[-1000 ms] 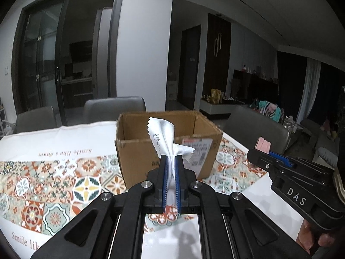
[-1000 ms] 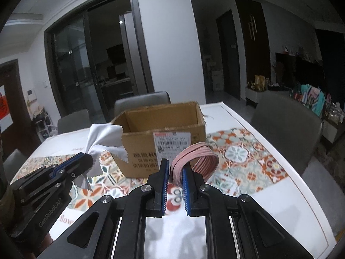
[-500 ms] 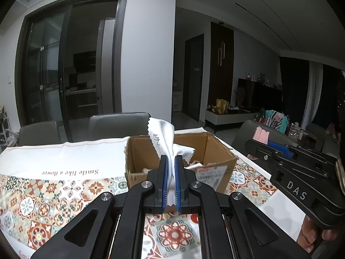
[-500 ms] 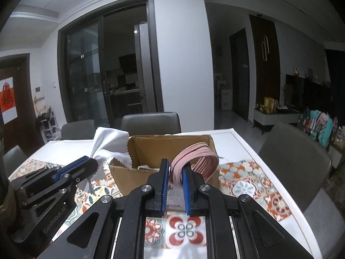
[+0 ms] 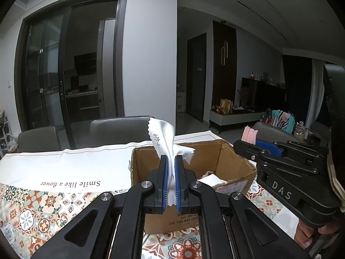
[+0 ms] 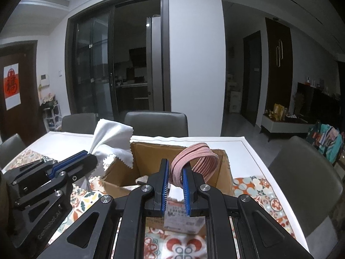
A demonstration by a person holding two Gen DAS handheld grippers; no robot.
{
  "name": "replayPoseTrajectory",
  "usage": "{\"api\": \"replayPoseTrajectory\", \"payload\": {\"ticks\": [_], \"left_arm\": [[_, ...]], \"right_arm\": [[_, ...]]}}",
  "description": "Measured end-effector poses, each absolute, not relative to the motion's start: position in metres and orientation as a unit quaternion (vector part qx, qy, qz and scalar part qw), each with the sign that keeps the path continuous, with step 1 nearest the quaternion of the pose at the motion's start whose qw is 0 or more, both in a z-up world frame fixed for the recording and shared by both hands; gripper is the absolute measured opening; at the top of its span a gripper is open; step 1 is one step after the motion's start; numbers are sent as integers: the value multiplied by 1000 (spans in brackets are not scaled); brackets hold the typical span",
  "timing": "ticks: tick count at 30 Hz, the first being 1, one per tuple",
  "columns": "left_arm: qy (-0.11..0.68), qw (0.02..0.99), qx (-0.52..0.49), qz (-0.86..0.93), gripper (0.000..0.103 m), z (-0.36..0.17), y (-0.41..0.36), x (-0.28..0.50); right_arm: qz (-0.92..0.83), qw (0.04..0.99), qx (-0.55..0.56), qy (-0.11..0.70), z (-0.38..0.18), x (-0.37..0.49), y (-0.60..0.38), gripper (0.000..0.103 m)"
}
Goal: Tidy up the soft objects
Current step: 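Open both tools to drop the lens cloth and pink band into the box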
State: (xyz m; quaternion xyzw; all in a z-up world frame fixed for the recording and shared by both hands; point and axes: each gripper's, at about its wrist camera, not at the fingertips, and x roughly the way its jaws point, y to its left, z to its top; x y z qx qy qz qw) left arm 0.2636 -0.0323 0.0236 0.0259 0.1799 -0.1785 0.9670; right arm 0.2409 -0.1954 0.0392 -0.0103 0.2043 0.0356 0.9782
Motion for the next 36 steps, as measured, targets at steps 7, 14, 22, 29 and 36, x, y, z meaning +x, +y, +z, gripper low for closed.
{"api": "replayPoseTrajectory", "payload": {"ticks": [7,14,22,29,36], "left_arm": [[205,961,29,-185,8,12,-42,291],[229,955,44,-184,8,-1,-52,311],[251,950,54,-176,18,-13,-62,324],[253,951,58,-170,38,-17,-66,322],[252,955,56,-148,43,-15,-58,322]], "right_arm": [[48,972,-14,230,25,273,-200,14],[55,962,-13,268,8,300,-211,14],[55,948,-14,314,-6,320,-221,32],[44,943,-14,328,-8,325,-226,43],[45,937,-60,340,-6,332,-215,56]]}}
